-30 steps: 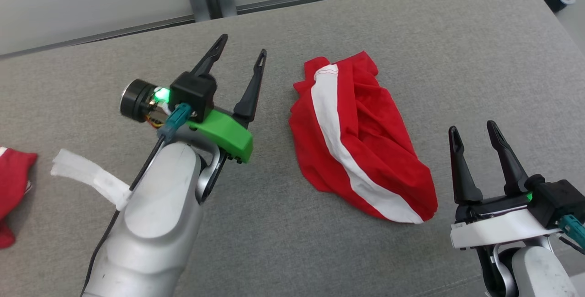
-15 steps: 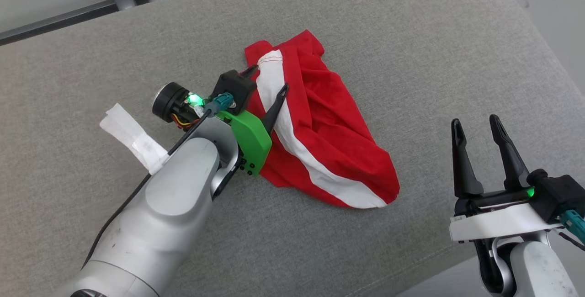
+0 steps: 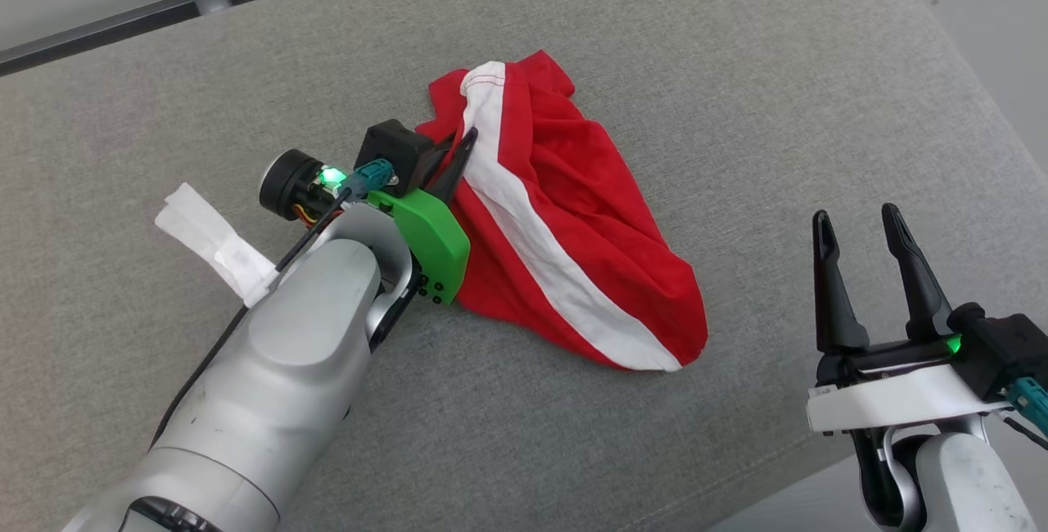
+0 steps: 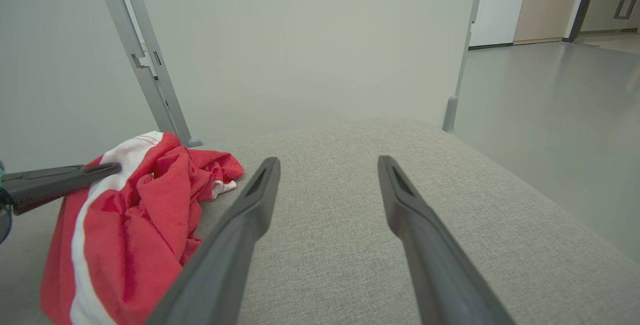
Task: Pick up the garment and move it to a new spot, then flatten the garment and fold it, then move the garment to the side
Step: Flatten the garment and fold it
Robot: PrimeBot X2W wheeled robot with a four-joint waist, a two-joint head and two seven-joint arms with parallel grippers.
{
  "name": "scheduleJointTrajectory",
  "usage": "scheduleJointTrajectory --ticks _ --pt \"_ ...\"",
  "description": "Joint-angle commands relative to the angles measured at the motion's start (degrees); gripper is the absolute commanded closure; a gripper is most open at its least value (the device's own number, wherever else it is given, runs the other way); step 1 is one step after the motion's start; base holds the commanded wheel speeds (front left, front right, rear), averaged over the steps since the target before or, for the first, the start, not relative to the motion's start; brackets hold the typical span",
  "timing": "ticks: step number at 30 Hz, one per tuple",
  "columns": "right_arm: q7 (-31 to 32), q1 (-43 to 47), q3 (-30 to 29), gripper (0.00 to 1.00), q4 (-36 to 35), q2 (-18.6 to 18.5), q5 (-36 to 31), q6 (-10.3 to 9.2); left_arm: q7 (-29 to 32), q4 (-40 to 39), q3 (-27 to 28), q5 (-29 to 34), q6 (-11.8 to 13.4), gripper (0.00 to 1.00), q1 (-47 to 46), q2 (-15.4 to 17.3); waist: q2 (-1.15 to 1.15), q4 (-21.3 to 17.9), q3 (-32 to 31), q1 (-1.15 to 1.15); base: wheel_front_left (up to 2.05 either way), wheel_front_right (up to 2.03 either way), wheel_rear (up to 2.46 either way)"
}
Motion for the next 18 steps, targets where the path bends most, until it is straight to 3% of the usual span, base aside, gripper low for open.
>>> scheduleJointTrajectory --ticks 1,10,18 --pt "-0.19 0.61 0.08 0.0 -0.07 0.03 -0.05 0.01 -1.02 0.27 0.53 -0.78 -0.12 1.0 -0.62 0.24 0.0 1.64 -0.99 0.0 0.0 0.0 0.0" --pt "-0.19 2.65 -0.15 0.0 0.37 -0.81 -0.51 0.01 -3.6 -6.68 5.56 -2.16 2.73 1.0 5.19 1.57 0.0 10.32 -5.01 0.0 0.0 0.0 0.0" --pt "-0.19 4.02 0.5 0.0 1.03 -1.11 -0.84 0.01 -3.43 -20.55 11.95 -1.43 7.37 1.0 20.78 4.87 0.0 16.94 -7.65 0.0 0.0 0.0 0.0"
